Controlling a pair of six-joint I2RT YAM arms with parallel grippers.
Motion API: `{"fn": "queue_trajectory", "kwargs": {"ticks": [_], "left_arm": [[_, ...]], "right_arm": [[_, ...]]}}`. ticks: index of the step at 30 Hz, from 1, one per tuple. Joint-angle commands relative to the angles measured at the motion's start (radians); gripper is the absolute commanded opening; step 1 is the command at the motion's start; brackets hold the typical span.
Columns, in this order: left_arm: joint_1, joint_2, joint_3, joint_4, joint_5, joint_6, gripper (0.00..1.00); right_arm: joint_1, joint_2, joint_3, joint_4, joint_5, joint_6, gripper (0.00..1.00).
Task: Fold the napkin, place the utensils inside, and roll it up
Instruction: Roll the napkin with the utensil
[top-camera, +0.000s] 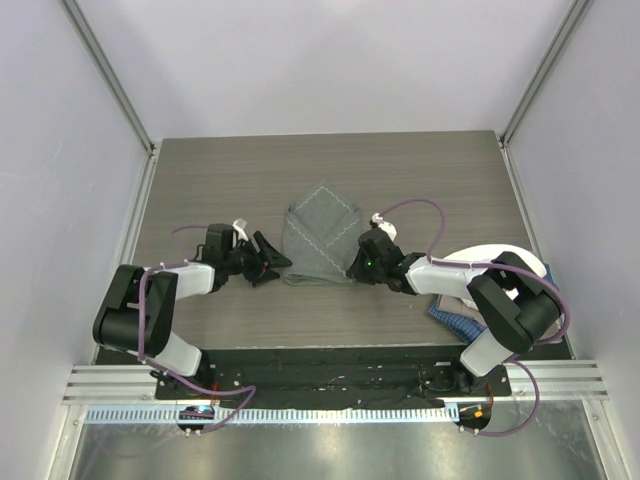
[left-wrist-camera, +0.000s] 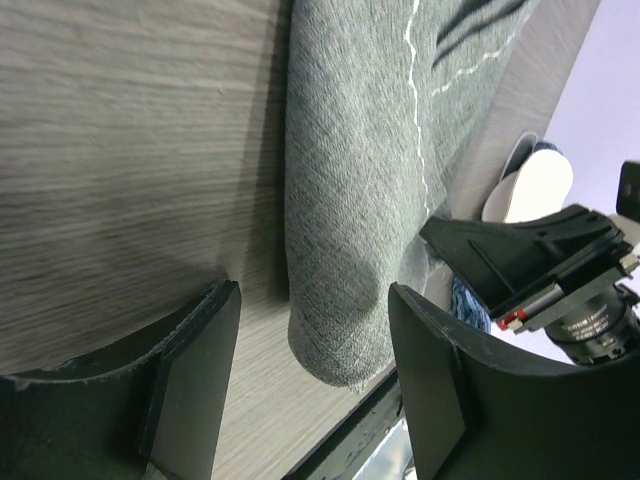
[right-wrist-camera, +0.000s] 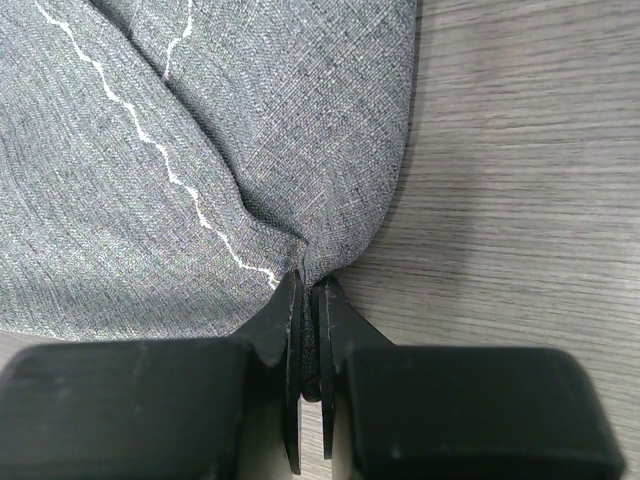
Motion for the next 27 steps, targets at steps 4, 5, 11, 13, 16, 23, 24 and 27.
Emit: {"fn": "queue_trajectory", "kwargs": {"ticks": [4,5,11,13,16,23,24,27], "left_arm": [[-0.028,-0.021,-0.029,0.016,0.030,0.014,0.69],[-0.030,-0.026,-0.029,0.016,0.032,0.017,0.69],[-0.046,-0.003,-0.012,0.004,0.048,0.031,0.65],[-0.051,0.008,-0.009,0.005,0.051,0.030,0.62],[-0.056,0.020,-0.005,0.005,0.053,0.030,0.54],[-0.059,0.037,0.020,0.013,0.058,0.034,0.34],[-0.059,0.040,0.023,0.013,0.061,0.033,0.34],[-0.059,0.045,0.031,0.013,0.071,0.030,0.30]], "right_arm": [[0.003,0.013,-0.028,-0.086,0.085,0.010,0.01],[0.002,0.013,-0.029,-0.088,0.090,0.009,0.01],[0.002,0.004,-0.032,-0.100,0.104,0.009,0.01],[0.002,0.002,-0.029,-0.103,0.110,0.009,0.01],[0.003,0.001,-0.029,-0.106,0.117,0.010,0.03],[0.002,-0.016,-0.029,-0.111,0.125,-0.002,0.19],[0.002,-0.021,-0.029,-0.111,0.125,-0.005,0.22],[0.003,-0.033,-0.028,-0.115,0.134,-0.016,0.38]]}}
